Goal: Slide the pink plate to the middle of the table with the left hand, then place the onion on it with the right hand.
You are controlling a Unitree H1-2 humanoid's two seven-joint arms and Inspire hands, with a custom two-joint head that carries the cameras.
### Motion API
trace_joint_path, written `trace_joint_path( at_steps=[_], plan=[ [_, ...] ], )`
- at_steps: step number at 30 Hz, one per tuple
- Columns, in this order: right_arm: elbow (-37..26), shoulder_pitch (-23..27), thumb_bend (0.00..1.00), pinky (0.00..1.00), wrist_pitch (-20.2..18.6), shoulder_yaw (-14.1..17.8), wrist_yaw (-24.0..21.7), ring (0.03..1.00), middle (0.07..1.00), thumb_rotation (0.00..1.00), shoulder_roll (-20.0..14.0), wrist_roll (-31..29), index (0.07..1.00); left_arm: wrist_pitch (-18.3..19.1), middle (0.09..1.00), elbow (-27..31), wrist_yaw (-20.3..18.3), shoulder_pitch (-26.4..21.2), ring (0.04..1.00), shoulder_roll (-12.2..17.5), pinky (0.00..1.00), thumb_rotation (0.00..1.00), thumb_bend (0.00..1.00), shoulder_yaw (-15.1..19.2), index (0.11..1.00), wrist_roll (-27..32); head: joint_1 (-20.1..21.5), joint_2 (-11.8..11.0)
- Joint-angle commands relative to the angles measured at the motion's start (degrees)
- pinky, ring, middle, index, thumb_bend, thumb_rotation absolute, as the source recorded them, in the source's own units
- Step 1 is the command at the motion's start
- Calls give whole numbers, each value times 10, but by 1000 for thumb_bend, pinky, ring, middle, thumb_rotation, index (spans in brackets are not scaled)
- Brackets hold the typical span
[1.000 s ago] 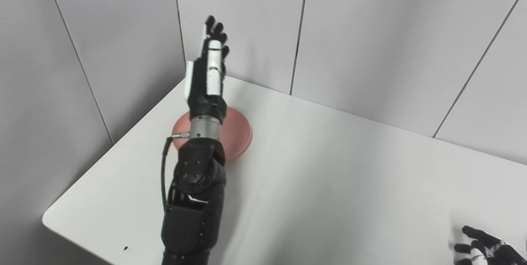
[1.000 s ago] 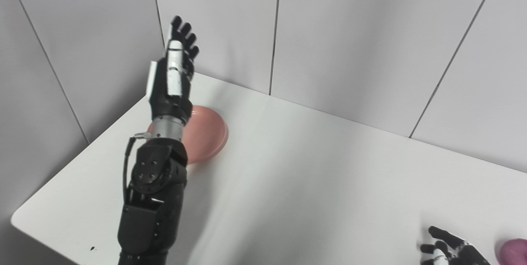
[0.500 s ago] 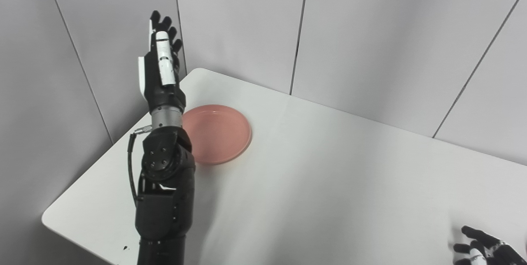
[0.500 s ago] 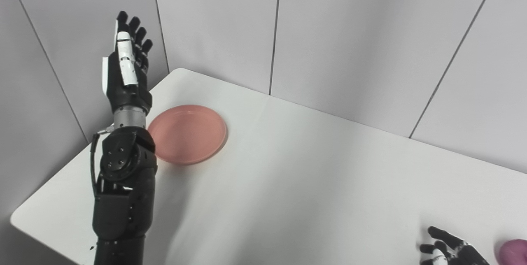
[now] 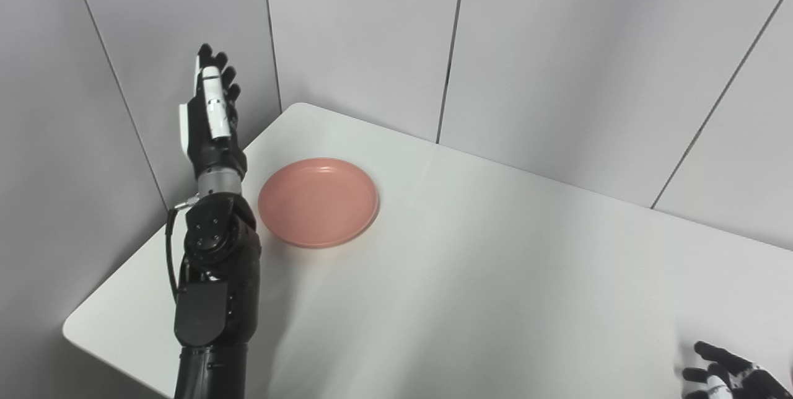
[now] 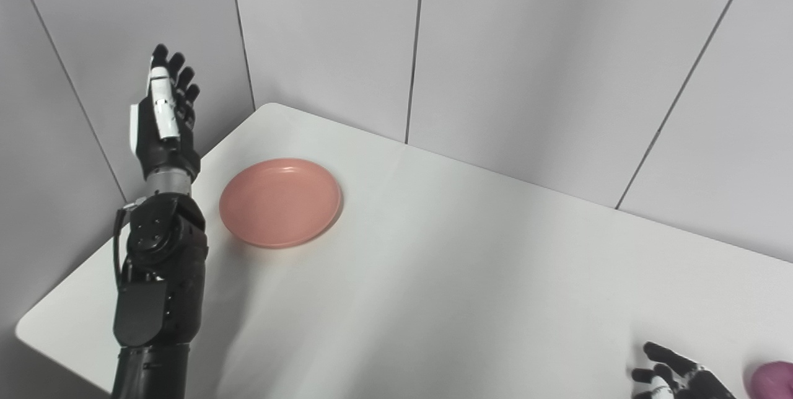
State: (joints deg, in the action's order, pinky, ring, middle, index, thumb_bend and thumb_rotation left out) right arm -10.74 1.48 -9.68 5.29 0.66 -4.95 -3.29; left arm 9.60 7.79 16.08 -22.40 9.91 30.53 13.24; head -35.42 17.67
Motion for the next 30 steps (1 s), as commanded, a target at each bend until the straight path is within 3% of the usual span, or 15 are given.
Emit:
trace_joint_path(
  at_steps=[1, 11, 30],
  plan=[
    [-7, 9, 463, 339, 22, 3, -4, 502, 645, 0, -3, -4, 523, -29, 955, 3, -6, -11, 957, 23, 967, 1000, 376, 3, 946, 7, -1, 2],
    [-4, 10, 463, 339, 22, 5, -3, 503, 644, 0, -6, -2, 521, -32, 969, -27, 2, 3, 973, 24, 975, 1000, 366, 17, 960, 31, -3, 2],
    [-6, 11, 463, 338, 14, 4, -4, 501, 631, 0, -9, -1, 517, -29, 965, -81, -6, 34, 971, 12, 985, 1000, 344, -5, 947, 46, -3, 6]
  ],
)
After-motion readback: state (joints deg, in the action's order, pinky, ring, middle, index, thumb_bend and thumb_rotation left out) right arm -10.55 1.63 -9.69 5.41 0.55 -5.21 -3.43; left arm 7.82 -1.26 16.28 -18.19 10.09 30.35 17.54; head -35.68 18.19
